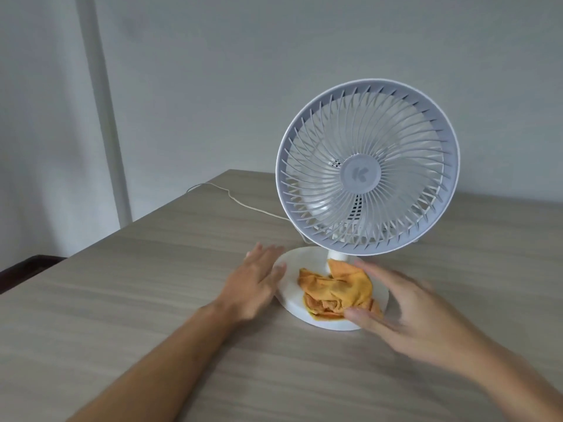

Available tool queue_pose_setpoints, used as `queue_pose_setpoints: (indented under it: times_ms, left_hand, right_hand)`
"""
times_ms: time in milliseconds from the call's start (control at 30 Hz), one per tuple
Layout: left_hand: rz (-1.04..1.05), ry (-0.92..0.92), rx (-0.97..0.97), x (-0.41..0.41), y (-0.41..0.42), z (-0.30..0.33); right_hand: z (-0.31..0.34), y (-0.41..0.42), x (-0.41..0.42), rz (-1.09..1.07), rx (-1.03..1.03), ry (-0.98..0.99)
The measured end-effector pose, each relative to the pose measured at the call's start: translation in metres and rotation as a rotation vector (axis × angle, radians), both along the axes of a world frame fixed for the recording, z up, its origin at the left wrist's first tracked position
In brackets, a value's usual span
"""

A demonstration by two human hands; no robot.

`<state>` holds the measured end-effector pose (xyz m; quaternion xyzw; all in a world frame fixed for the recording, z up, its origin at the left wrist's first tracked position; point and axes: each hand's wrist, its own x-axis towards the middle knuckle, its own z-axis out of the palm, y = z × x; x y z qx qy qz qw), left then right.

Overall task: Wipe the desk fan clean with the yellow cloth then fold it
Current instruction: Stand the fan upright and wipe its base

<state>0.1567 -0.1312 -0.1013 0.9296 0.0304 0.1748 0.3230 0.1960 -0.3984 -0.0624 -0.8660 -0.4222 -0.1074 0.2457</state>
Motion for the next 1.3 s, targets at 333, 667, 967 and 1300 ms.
queue_pose_setpoints:
  times_ms: [333,667,967,1300]
  left_hand:
    - [-0.041,0.201,0.234,0.004,-0.006,-0.004]
    - [-0.083,0.25,0.281,0.001,-0.003,0.001]
    - [-0.075,0.221,0.302,0.001,-0.004,-0.007]
    - [-0.061,0.203,0.389,0.002,-0.004,-0.009]
  right_hand:
    - [-0.03,0.047,0.012,0.18,-0.109,-0.183]
    - [-0.023,-0.009,0.052,0.015,-0.045,-0.042]
    - [-0.02,0.029,0.077,-0.219,-0.164,0.014]
    - [-0.025,0.037,-0.008,-0.032,-0.055,-0.109]
